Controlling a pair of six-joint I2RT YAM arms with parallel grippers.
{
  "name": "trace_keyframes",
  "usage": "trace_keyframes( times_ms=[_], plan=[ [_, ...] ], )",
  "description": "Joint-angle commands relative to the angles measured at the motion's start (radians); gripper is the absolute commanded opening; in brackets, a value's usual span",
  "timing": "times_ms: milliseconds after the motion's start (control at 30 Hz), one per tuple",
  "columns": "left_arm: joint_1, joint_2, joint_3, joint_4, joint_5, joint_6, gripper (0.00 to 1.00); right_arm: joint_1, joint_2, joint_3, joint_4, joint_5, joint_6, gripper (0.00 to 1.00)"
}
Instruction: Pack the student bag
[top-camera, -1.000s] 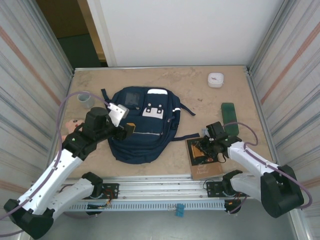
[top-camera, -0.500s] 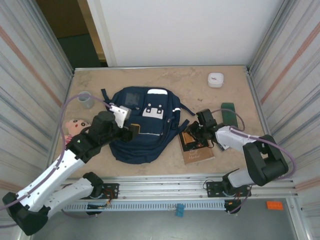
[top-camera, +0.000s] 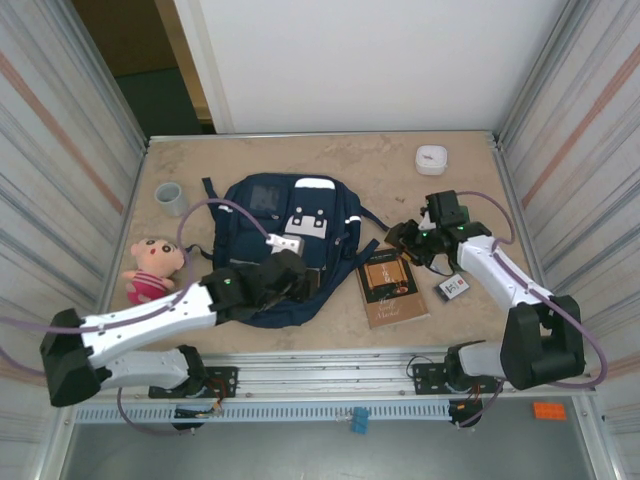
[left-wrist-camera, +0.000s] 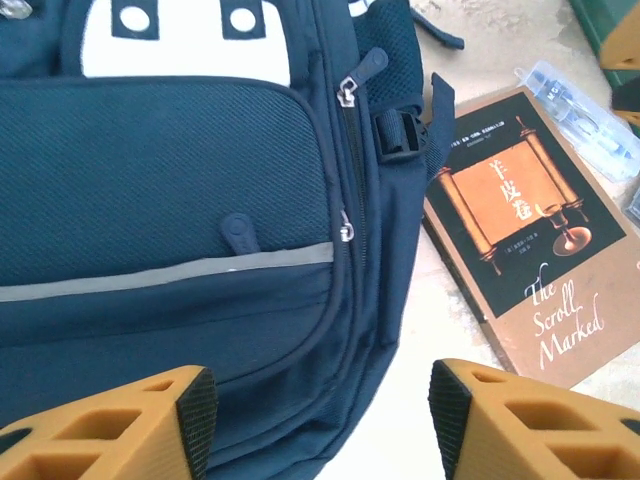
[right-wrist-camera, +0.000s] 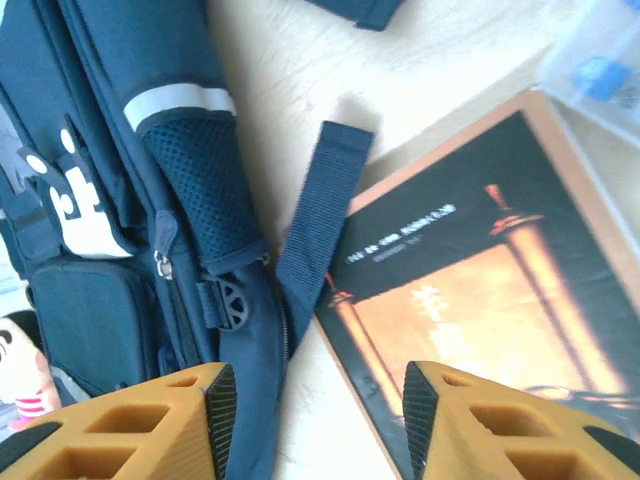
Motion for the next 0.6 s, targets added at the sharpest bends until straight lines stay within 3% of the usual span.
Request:
trace_keyframes(
  times_ms=[0,133,367,567],
  plan=[
    [-0.031,0.091,0.093,0.032,-0.015,-0.131,0.6,-0.054,-0.007,-0.011,-0.128,-0.085,-0.12,0.49],
    [-0.042,0.224,0.162,0.06,0.07,-0.163,0.6,-0.081,-0.021,-0.027,-0.169,-0.045,-0.172,0.5],
    [-0.036,0.352,0.106,0.29,0.222,-0.257,0.57,-0.082,-0.012,-0.058,-0.207,0.019,-0.216,0.5],
    [-0.001,0.458,0.148,0.318,0.343,-0.27,0.55,-0.08,-0.002,-0.079,-0.212,0.068,-0.225,0.51]
  ],
)
